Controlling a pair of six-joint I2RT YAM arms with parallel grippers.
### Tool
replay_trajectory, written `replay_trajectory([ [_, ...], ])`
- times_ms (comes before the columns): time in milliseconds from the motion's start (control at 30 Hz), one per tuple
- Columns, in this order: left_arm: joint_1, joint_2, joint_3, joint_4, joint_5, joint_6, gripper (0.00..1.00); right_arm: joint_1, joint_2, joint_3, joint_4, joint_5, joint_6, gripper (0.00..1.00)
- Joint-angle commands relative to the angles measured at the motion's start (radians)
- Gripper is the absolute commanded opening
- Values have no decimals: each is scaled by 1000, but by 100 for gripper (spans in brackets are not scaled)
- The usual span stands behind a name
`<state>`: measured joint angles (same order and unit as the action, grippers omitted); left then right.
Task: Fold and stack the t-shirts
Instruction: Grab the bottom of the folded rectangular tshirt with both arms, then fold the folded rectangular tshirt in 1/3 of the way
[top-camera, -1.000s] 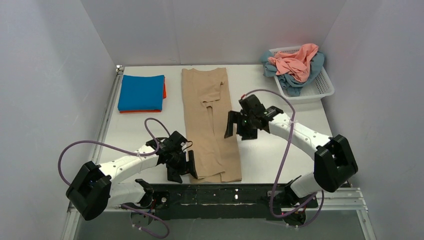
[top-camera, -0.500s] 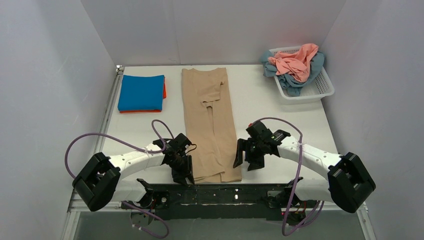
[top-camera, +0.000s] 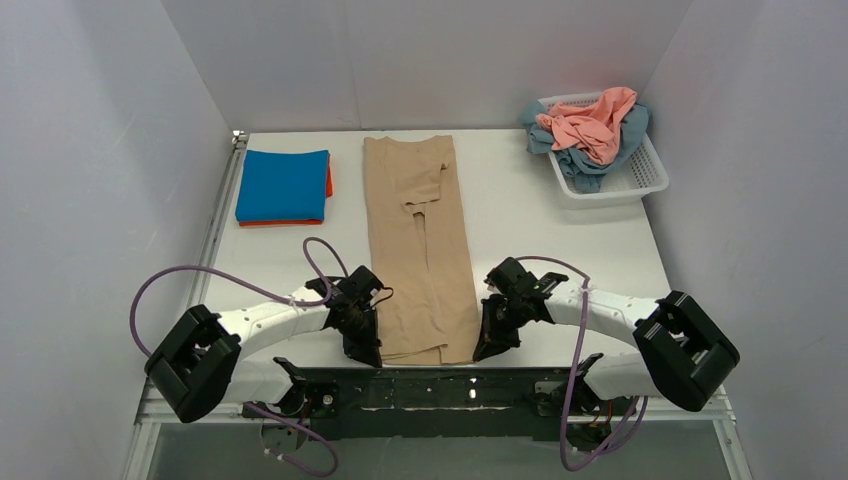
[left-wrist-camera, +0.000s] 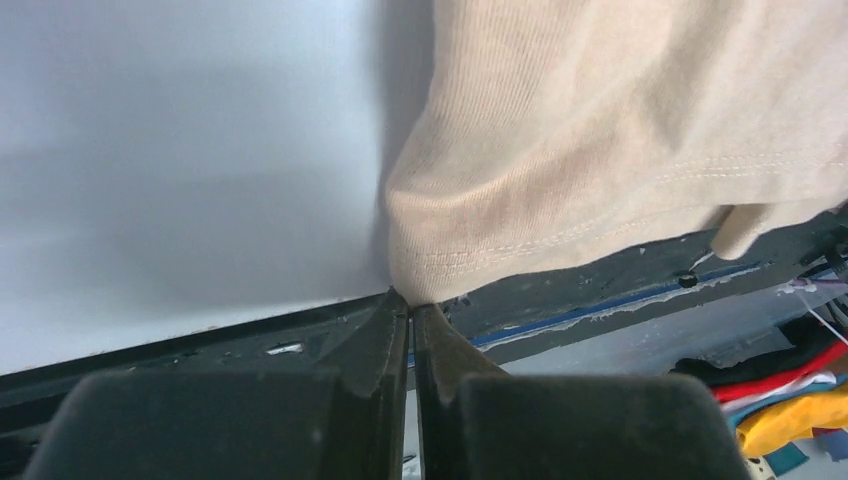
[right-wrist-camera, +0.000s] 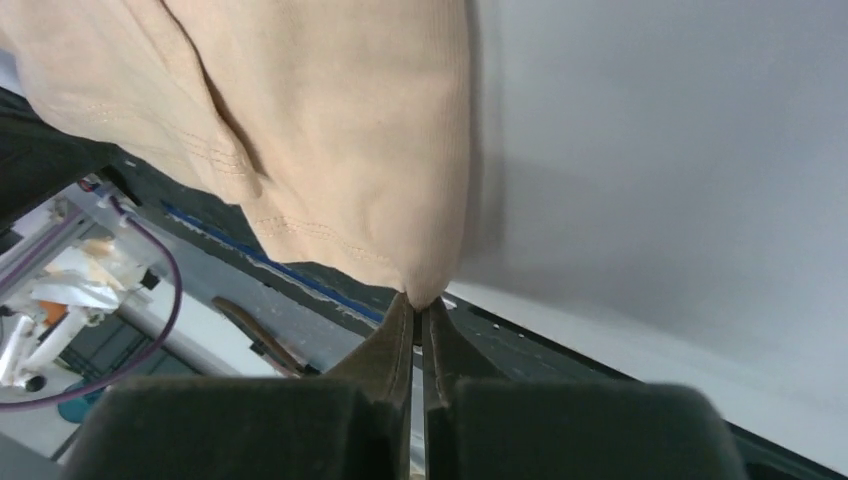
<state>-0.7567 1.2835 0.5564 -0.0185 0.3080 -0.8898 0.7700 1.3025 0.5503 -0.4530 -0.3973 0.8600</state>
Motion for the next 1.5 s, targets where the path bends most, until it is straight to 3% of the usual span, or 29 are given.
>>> replay_trajectory([
  [0, -1, -76, -14, -151, -75, 34, 0, 5, -7, -6, 69, -83, 15, 1],
  [167, -2, -147, -53, -200, -26, 46, 0, 11, -111, -36, -31, -120, 13, 1],
  [367, -3, -271, -77, -246, 34, 34, 0, 26, -204, -108, 20, -203, 64, 1],
  [533, -2, -291, -8, -237, -9, 28, 0, 26, -210, -17, 45, -158, 57, 1],
  [800, 29, -139, 226, -309, -184, 118, 0, -13, -66, 261, -19, -38, -88, 1],
  [1133, 194, 97, 494, -292, -251, 203, 0, -139, 178, 608, -97, 113, -184, 1],
  [1467, 301, 312, 751, -317, -349, 280, 0, -257, 358, 827, -117, 102, -263, 1],
])
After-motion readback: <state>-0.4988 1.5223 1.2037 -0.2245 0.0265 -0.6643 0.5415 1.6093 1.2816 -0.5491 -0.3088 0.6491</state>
